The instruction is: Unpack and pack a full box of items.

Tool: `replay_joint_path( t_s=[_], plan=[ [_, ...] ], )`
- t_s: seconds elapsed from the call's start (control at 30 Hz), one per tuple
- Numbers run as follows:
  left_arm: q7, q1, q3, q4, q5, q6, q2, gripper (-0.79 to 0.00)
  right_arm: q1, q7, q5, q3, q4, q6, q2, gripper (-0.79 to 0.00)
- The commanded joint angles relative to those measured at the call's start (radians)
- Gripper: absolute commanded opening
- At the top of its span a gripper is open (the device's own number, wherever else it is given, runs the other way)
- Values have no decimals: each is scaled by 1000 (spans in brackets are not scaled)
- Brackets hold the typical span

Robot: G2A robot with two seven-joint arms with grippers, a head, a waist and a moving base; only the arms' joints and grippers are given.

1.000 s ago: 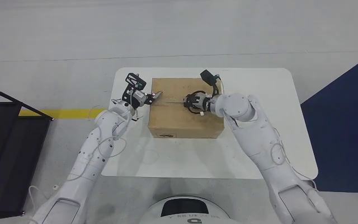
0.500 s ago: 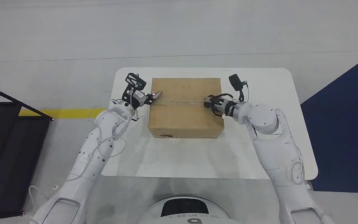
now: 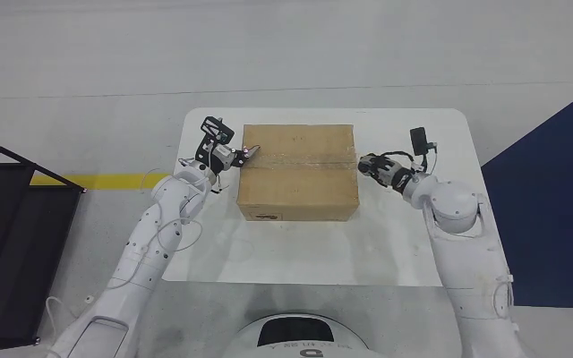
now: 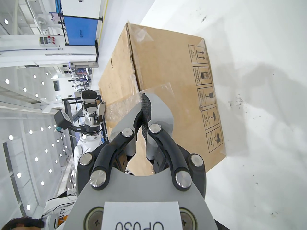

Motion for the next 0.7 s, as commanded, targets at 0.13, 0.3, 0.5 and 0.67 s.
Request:
replay_joint_path(
  t_s=[0.13,0.3,0.5,0.67],
  plan=[
    [0,0,0,0,0,0,0,0,-54,-22,-35,-10,-112,-117,7,-785],
    [0,0,0,0,0,0,0,0,1,-36,-115,-128,-138,-140,2,-785],
    [0,0,0,0,0,0,0,0,196,2,-149,-326,38,-128,-21,-785],
    [0,0,0,0,0,0,0,0,341,-12,-183,-518,154,-93,-59,-785]
  ],
)
